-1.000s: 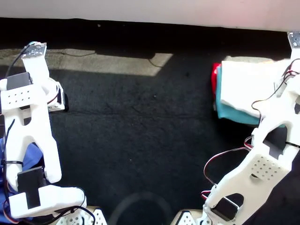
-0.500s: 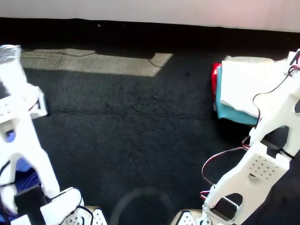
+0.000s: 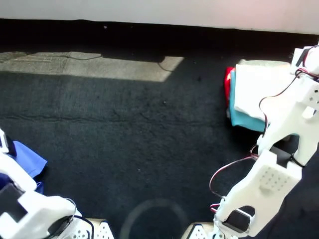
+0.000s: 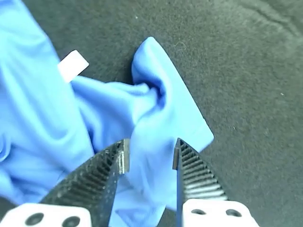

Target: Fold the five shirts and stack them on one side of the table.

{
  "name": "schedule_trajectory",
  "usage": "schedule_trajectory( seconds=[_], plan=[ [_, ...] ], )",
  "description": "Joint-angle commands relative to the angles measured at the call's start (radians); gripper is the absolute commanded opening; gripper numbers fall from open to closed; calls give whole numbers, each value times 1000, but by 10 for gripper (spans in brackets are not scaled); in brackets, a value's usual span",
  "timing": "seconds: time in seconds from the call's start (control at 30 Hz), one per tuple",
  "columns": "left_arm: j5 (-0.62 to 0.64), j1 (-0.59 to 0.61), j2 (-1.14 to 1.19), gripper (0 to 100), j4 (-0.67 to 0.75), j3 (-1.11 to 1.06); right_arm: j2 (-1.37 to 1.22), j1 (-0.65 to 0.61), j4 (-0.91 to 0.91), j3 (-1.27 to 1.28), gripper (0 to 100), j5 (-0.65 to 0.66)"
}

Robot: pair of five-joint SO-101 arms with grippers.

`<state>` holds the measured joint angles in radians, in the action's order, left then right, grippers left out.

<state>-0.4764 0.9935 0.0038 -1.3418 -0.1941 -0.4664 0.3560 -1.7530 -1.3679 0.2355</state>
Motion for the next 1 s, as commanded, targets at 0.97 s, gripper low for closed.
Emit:
schedule_trajectory(
  seconds=[0.97],
  plan=[
    [321,-1013,-234,9,-173,634,1395,-157,424,2341,268,-15]
  ],
)
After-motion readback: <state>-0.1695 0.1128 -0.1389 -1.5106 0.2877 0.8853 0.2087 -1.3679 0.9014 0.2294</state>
